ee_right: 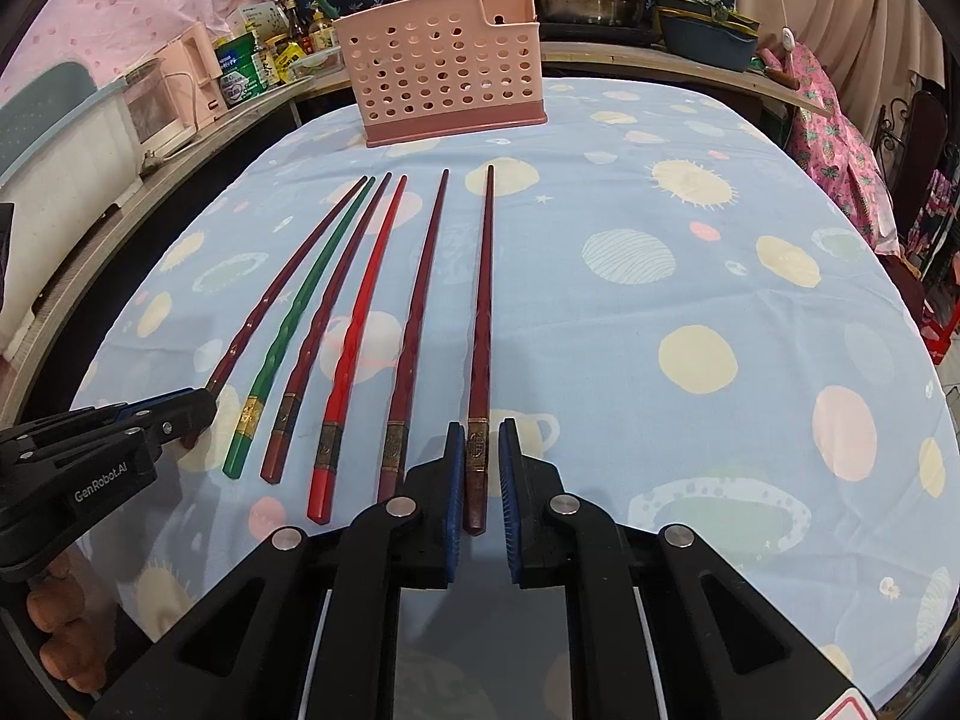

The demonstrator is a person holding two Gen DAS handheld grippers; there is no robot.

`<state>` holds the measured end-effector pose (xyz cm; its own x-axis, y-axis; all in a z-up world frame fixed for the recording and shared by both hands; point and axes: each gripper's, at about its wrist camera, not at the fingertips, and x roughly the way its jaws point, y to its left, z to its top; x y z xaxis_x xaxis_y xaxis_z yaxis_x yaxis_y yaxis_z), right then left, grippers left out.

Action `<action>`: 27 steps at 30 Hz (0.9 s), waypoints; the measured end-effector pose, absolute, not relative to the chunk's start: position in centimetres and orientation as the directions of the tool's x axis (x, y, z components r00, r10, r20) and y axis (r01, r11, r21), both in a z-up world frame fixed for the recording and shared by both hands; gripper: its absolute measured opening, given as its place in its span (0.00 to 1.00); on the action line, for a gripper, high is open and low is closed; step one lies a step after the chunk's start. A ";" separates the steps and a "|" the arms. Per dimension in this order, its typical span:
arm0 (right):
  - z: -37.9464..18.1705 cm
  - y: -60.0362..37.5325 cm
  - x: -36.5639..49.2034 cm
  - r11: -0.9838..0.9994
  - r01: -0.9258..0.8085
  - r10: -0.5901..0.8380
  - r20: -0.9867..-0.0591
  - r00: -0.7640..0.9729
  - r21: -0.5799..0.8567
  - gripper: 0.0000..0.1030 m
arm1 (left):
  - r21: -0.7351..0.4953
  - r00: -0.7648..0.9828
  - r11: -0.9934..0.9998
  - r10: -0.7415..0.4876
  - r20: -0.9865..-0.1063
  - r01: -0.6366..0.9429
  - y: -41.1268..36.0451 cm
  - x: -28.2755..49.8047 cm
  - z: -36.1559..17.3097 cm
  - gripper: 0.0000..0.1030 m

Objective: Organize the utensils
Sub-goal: 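Grasp a dark red chopstick with the left tool while the right tool grasps a brown one, then lift both chopsticks and carry both tools over the pink basket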

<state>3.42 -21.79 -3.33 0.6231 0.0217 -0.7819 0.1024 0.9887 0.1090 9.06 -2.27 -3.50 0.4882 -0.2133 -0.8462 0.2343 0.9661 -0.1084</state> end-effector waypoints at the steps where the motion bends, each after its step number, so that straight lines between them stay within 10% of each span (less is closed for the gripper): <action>1: -3.3 -21.8 3.4 0.989 0.103 0.021 -0.782 0.623 0.109 0.08 | -0.110 0.486 0.966 -0.215 -0.847 0.235 -2.3 9.1 -3.5 0.08; 27: 6.5 -25.5 3.8 0.965 0.111 0.061 -0.611 0.789 0.239 0.07 | -0.166 0.629 0.953 -0.292 -0.721 0.253 -0.9 10.2 6.7 0.07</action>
